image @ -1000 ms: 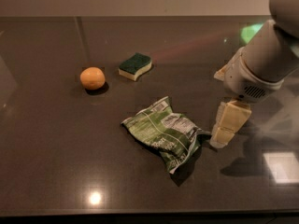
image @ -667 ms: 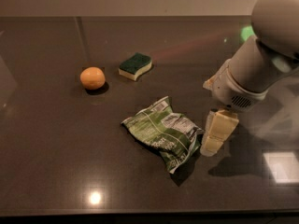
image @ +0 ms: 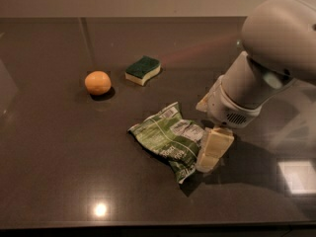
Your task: Move green jalapeno chip bag near orange
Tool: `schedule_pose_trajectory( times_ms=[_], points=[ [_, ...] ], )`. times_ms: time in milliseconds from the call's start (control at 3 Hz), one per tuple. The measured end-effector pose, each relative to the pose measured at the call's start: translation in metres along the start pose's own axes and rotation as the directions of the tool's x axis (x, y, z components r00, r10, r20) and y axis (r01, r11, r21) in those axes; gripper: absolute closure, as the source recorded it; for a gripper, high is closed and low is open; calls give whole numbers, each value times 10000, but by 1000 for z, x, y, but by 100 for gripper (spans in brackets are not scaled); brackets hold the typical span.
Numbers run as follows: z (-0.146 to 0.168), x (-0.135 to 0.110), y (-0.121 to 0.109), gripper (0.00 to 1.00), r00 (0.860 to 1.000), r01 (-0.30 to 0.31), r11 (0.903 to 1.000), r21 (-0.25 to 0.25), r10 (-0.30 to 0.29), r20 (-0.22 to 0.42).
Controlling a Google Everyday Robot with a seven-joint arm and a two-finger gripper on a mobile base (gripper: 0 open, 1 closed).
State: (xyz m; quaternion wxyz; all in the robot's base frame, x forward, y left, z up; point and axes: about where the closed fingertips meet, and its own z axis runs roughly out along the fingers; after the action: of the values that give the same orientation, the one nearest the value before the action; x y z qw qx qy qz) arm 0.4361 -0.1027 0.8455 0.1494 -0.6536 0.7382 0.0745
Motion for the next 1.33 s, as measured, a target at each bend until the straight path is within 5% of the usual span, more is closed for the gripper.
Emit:
schedule_pose_trajectory(
  times_ms=[667, 1333],
  points=[
    [-4, -13, 4, 61, 9995, 313, 9995, 14, -313, -96],
    [-36, -46, -33, 100, 9979, 646, 9936, 926, -642, -81]
  ],
)
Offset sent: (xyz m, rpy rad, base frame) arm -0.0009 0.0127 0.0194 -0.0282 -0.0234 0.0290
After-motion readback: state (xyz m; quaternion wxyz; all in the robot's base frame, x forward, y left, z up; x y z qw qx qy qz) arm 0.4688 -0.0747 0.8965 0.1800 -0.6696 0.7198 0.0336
